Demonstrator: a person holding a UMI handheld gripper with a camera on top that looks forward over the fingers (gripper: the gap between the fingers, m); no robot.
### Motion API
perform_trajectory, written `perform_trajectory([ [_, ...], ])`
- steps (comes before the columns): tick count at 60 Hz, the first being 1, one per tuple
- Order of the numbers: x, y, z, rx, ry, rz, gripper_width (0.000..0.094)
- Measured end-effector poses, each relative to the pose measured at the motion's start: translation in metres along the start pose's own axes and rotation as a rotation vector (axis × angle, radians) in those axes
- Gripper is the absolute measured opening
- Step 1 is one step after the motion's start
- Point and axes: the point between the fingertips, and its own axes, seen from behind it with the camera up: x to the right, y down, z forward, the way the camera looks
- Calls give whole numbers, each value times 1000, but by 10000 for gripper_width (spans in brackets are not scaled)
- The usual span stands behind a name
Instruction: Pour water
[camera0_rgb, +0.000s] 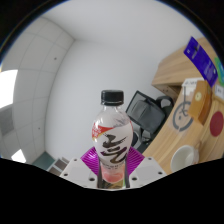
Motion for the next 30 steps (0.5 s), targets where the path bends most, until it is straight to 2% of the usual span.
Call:
perform_trajectory([
  [7, -6, -69, -23, 98, 63, -419, 309],
  [16, 46, -124, -54, 164, 224, -783, 307],
  [22, 114, -147, -60, 126, 353, -888, 304],
  [30, 195, -140, -71, 52, 474, -977, 305],
])
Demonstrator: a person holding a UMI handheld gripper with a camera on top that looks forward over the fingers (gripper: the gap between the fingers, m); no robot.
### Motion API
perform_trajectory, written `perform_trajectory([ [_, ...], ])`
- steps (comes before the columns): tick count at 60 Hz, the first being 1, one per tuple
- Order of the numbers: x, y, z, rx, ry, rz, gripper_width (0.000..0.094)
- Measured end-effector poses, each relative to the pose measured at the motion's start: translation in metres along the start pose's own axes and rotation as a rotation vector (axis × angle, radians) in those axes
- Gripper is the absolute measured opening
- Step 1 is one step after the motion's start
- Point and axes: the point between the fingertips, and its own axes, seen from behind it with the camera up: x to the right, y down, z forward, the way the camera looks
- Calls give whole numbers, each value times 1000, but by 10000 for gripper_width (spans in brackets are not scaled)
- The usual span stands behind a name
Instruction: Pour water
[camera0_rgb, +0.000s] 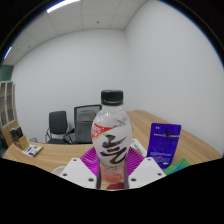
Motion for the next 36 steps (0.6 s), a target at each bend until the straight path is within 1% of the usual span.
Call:
perform_trajectory([
  [4, 9, 30, 7, -34, 13, -27, 307],
  [8, 11, 54, 15, -58, 1, -36, 307],
  [18, 15, 101, 23, -116, 2, -59, 312],
  [19, 16, 99, 24, -110, -1, -59, 309],
  [20, 15, 96, 24, -81, -2, -61, 308],
  [28, 14, 97, 22, -83, 10, -50, 315],
  [36, 16, 98, 24, -96, 4, -81, 483],
])
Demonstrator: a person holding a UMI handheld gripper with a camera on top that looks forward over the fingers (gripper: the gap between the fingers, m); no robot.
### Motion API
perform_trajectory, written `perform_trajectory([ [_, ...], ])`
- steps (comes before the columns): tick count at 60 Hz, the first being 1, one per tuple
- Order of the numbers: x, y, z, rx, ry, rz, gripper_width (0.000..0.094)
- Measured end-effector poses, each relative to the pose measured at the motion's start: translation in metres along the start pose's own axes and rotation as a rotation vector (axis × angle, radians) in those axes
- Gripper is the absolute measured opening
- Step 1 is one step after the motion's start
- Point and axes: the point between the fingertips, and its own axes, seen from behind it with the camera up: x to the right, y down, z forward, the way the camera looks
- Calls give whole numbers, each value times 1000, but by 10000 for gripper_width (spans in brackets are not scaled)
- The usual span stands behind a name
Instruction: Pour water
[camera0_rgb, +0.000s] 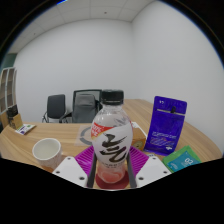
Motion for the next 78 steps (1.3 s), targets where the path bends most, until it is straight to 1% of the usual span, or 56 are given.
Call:
perform_trajectory([
  [2, 1, 2, -1, -21, 3, -6, 524],
  [3, 1, 5, -1, -36, 5, -9, 568],
  [6, 1, 11, -6, -70, 11, -14, 790],
  [7, 2, 11, -8, -80, 15, -13, 879],
  [9, 4, 11, -14, -98, 25, -12, 839],
  [10, 5, 11, -18, -104, 33, -10, 837],
  [14, 6, 6, -36, -114, 56, -15, 867],
  [20, 2, -4, -77, -145, 78, -33, 857],
  [27, -21, -20, -138, -164, 68, -35, 862],
  [35, -52, -39, -225, -178, 75, -35, 855],
  [44, -91, -52, -315, -183, 48, -64, 855],
  [52, -117, -55, -377, -186, 33, -72, 855],
  [64, -133, -56, -428, -179, 55, -60, 854],
  [68, -138, -56, -436, -183, 46, -32, 854],
  [78, -135, -60, -445, -175, 63, -65, 855],
])
